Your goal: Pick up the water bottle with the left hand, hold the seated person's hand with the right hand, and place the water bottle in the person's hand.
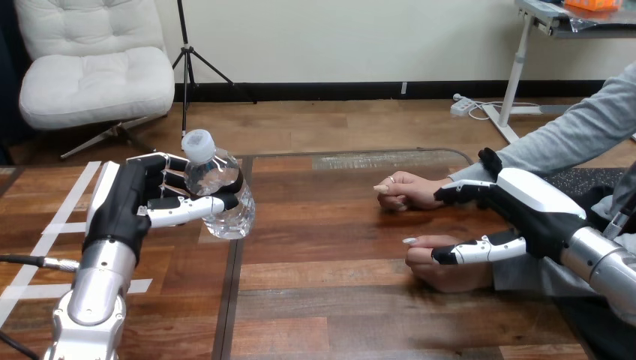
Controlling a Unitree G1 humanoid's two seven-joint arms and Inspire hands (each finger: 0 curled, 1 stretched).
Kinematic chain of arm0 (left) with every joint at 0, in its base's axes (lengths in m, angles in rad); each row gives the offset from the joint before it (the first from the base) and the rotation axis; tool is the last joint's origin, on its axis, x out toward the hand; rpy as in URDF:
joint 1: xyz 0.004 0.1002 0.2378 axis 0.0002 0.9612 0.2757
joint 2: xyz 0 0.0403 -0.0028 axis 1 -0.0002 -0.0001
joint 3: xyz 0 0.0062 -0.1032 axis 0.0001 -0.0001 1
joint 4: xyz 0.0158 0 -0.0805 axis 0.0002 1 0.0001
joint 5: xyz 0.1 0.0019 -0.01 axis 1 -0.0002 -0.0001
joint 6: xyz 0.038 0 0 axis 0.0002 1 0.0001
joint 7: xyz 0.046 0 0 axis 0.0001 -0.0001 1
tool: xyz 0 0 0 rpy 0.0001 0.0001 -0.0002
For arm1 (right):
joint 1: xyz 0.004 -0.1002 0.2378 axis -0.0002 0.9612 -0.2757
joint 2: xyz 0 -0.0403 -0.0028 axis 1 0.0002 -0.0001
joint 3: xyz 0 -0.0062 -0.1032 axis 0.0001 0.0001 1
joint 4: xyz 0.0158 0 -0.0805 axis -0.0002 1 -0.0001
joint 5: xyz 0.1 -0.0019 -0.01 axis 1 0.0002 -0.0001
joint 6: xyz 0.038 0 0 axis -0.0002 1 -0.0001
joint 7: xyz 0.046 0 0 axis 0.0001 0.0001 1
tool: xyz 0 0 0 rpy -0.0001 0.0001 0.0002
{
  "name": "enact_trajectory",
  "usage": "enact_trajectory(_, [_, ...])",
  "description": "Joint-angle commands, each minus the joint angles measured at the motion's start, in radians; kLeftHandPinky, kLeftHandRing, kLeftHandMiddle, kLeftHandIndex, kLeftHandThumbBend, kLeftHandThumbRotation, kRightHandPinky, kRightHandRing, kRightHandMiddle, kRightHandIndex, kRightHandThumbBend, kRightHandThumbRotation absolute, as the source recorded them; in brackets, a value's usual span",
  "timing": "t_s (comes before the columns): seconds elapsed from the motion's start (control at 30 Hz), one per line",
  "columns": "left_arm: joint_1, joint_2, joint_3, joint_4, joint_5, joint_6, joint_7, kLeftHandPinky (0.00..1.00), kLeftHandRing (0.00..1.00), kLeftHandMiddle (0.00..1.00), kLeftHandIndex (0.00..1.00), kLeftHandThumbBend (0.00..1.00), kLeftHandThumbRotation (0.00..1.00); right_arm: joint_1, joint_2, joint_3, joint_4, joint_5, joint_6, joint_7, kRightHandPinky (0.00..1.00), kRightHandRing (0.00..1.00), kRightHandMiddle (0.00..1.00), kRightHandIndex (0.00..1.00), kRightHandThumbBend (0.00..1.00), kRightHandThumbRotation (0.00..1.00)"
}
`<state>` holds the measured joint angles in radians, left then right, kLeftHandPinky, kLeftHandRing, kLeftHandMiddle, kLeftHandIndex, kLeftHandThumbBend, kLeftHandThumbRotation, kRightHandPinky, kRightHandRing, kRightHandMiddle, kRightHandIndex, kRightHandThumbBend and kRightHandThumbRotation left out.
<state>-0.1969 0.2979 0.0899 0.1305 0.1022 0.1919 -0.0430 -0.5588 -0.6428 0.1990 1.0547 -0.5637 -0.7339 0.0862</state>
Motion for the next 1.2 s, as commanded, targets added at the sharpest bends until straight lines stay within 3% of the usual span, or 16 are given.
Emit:
enact_trajectory(0.0, [-0.056,0.010,0.020,-0.060,-0.008,-0.015,0.005,0.32,0.38,0.43,0.44,0.69,0.00,-0.077,-0.046,0.004,0.002,0.012,0.003,0.001,0.78,0.85,0.83,0.82,1.00,0.70])
enact_trajectory(0.67, [-0.037,0.017,0.026,-0.095,-0.009,-0.002,-0.011,0.32,0.38,0.43,0.44,0.68,0.00,-0.080,-0.062,0.027,0.027,0.006,0.018,0.014,0.76,0.85,0.84,0.83,1.00,0.74])
enact_trajectory(1.17, [-0.028,0.016,0.033,-0.116,-0.013,0.009,-0.013,0.31,0.37,0.43,0.44,0.68,0.00,-0.093,-0.066,0.043,0.060,0.002,0.029,0.015,0.76,0.85,0.85,0.83,1.00,0.63])
